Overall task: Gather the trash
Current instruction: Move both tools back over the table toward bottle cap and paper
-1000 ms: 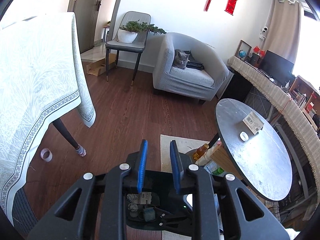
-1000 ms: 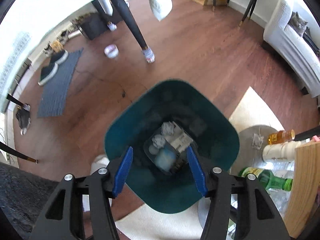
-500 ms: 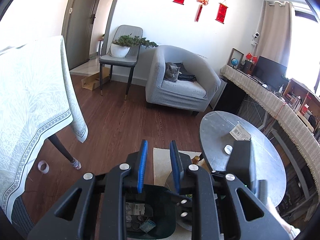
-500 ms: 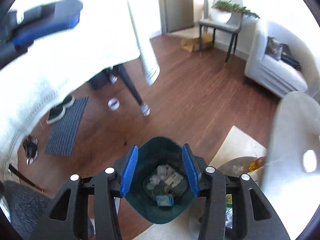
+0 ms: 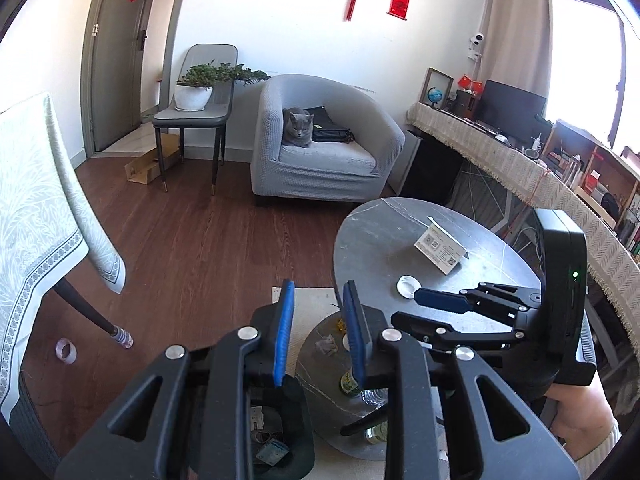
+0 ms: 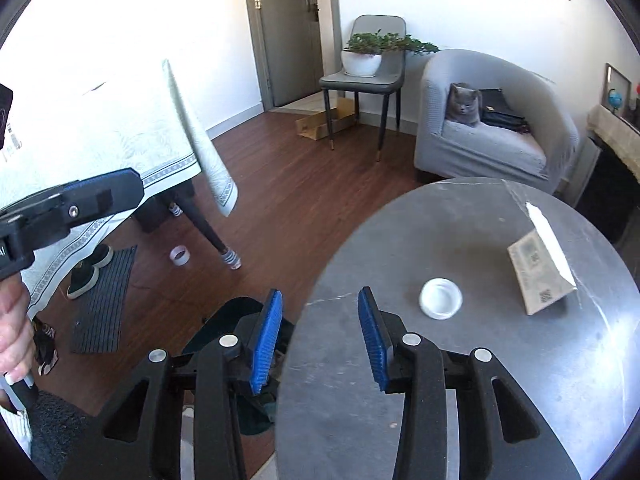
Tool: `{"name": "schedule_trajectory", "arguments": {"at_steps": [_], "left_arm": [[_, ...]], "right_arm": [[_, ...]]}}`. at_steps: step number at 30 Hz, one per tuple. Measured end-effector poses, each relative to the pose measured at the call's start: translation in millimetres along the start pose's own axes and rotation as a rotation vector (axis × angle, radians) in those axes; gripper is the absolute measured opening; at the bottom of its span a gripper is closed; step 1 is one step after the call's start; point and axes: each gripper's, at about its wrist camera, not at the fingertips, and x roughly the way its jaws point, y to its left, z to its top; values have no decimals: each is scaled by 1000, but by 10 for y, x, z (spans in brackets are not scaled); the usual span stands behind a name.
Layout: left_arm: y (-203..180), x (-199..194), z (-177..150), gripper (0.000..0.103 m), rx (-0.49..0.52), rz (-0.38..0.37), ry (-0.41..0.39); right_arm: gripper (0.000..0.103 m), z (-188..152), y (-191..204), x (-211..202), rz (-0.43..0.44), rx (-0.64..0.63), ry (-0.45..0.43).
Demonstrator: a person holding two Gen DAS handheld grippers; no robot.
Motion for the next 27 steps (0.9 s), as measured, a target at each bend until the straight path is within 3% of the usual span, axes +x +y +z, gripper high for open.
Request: {"name": "schedule_trajectory", "arguments": {"at_steps": [3,6,10,13,19,27], "left_arm": [[-149,158,35,35,14,-18,18],[-300,372,39,45,53,-35,55],[-444,653,13,48,77,-53,88],[-537,852,-16,54,87,-71,112],[-713,1179,-79,57,123,-81,158],[-864,1514,-94,57,124,-100,193]], "right_arm": [[40,-19,-207,-103,-43,13,-17],[40,-32,-413,-165,-75,16,-19],[42,-34,-749,-282,-128,52,-42],[59,-54,-948,-372,-180,66,-63],[68,-123,-1239,-428,-256,60,-57],[68,-215,-1445,-366,-256,85,-21]]}}
